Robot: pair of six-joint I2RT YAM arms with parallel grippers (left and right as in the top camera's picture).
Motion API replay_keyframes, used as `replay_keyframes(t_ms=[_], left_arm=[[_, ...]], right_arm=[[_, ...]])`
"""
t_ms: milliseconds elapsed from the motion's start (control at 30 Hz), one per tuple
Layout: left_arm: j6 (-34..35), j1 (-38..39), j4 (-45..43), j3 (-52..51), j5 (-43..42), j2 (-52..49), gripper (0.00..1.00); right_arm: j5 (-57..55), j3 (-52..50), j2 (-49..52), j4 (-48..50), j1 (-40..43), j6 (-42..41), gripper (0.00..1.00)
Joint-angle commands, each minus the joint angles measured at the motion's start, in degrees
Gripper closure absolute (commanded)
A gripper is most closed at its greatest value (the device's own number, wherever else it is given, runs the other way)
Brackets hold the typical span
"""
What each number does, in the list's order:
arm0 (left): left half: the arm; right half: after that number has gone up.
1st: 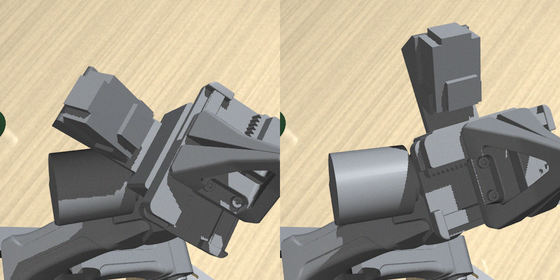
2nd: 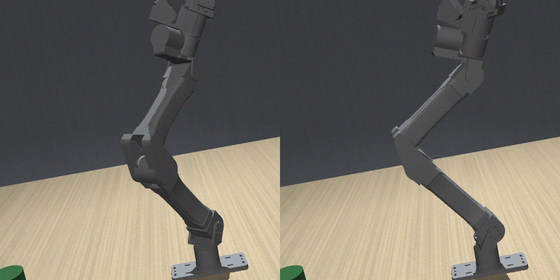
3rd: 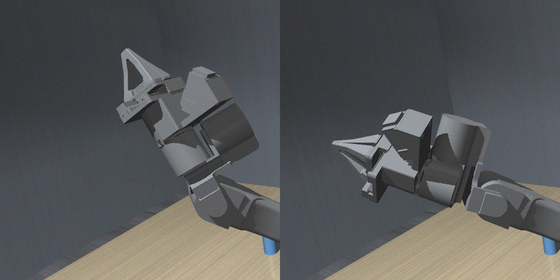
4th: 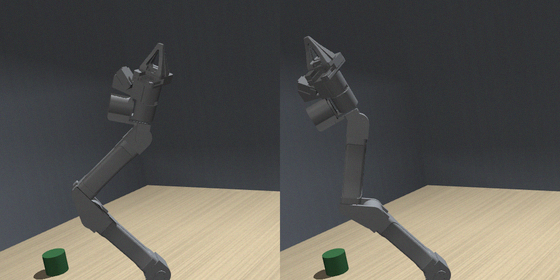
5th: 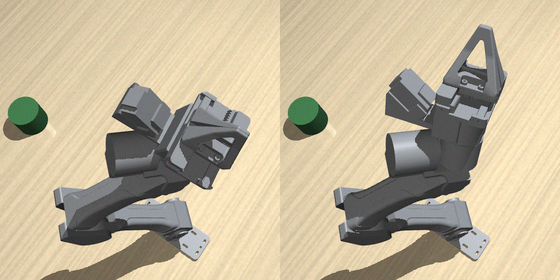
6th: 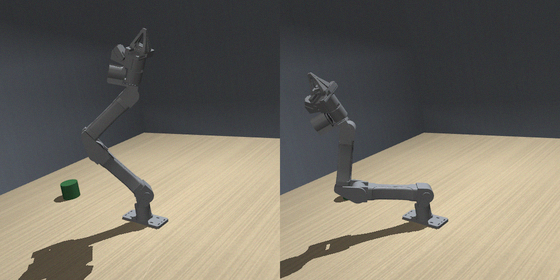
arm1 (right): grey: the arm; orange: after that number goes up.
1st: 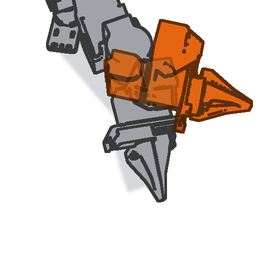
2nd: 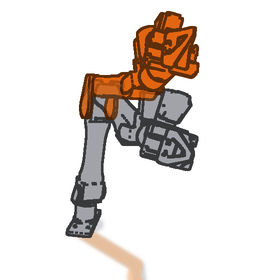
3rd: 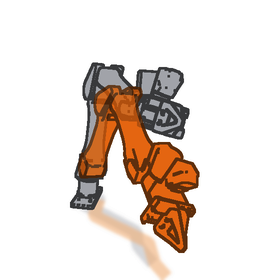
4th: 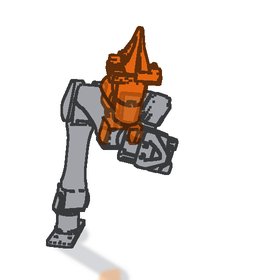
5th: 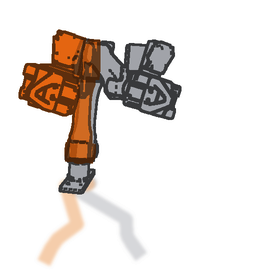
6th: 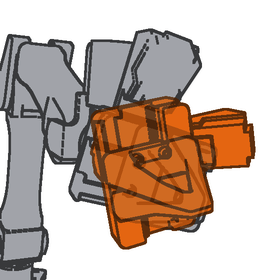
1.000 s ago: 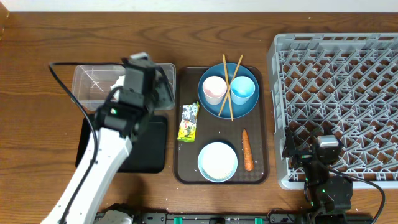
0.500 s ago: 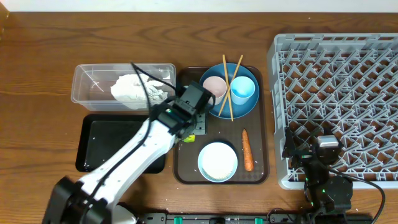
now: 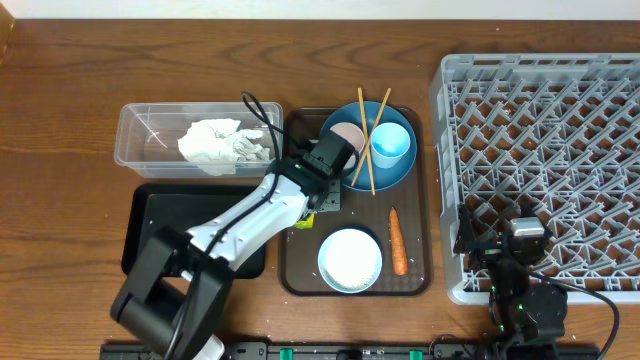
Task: Sort waste into correct bins and load items into the dishwasher rack
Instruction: 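Move the left gripper back to the tray and grasp the foil snack packet, then carry the snack packet into the clear bin and release it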
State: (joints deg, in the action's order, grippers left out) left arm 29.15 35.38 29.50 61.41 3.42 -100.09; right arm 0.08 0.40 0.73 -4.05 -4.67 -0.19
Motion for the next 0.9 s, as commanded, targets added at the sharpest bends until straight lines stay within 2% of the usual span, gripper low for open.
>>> replay_keyframes(t_ms=[0,200,433,533,667,867], left_arm=[[-1.66,0.11,-1.36,-0.44,4.04,-1.90,0.42],[-1.70,0.07,-4.02,-0.44,7.43,-2.99,0.52],[-1.66,0.07,-8.55,-1.84,7.63,-3.02,0.55],[-1.68,0.07,-8.98,-2.08,7.85,-3.02,0.64],[-1.70,0.07,-9.09,-2.08,7.87,-3.02,0.91],[-3.04,0.07,-9.01,-2.03,9.35,-1.51,0.94]], right_arm=[[0.20,-0.09,-0.09,-0.24,1.01,0.26,0.01],[0.20,-0.09,-0.09,-0.24,1.01,0.26,0.01],[0.20,-0.09,-0.09,-0.24,1.01,0.26,0.01],[0.20,-0.09,-0.09,-0.24,1.01,0.26,0.01],[0.20,-0.09,-0.09,-0.24,1.01,0.26,0.01],[0.17,-0.09,-0.09,-0.24,1.01,0.26,0.01]])
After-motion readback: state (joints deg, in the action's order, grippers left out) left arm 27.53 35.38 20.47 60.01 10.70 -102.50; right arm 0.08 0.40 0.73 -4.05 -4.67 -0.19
